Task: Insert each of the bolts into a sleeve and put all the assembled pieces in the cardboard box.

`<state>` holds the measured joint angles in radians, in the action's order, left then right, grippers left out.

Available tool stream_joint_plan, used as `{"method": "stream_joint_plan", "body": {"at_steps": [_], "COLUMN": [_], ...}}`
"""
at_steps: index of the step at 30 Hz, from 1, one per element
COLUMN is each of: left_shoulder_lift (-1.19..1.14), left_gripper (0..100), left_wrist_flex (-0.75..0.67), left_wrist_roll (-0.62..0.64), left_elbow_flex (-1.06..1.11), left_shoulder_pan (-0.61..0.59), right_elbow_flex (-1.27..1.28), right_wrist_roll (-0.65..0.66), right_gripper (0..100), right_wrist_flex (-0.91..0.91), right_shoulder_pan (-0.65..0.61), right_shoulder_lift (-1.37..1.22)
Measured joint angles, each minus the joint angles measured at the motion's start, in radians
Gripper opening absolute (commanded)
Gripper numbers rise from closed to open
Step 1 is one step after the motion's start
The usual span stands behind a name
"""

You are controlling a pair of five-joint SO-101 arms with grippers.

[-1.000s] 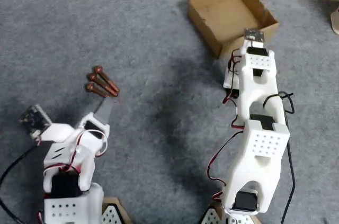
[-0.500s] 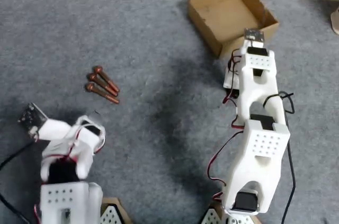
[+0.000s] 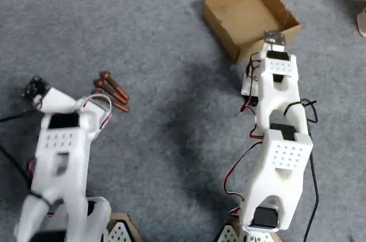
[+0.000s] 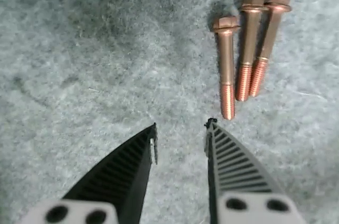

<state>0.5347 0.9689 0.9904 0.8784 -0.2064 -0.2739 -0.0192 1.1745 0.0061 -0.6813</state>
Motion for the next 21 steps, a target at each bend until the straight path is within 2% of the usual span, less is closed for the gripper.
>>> {"method": "stream_joint_plan", "body": {"at_steps": [21], "left_shoulder_lift": [-0.628], "left_gripper": [15], "left_wrist_flex": [0.000], "left_wrist_roll": [0.064], "left_elbow_flex": [-0.442], "left_shoulder_pan": [0.000], "right_elbow_flex": [0.000], "right_wrist_roll": [0.000], "right_gripper": [0.6], "right_wrist_flex": [0.000], "right_shoulder_pan": [0.000], "right_shoulder_lift": [0.000]}}
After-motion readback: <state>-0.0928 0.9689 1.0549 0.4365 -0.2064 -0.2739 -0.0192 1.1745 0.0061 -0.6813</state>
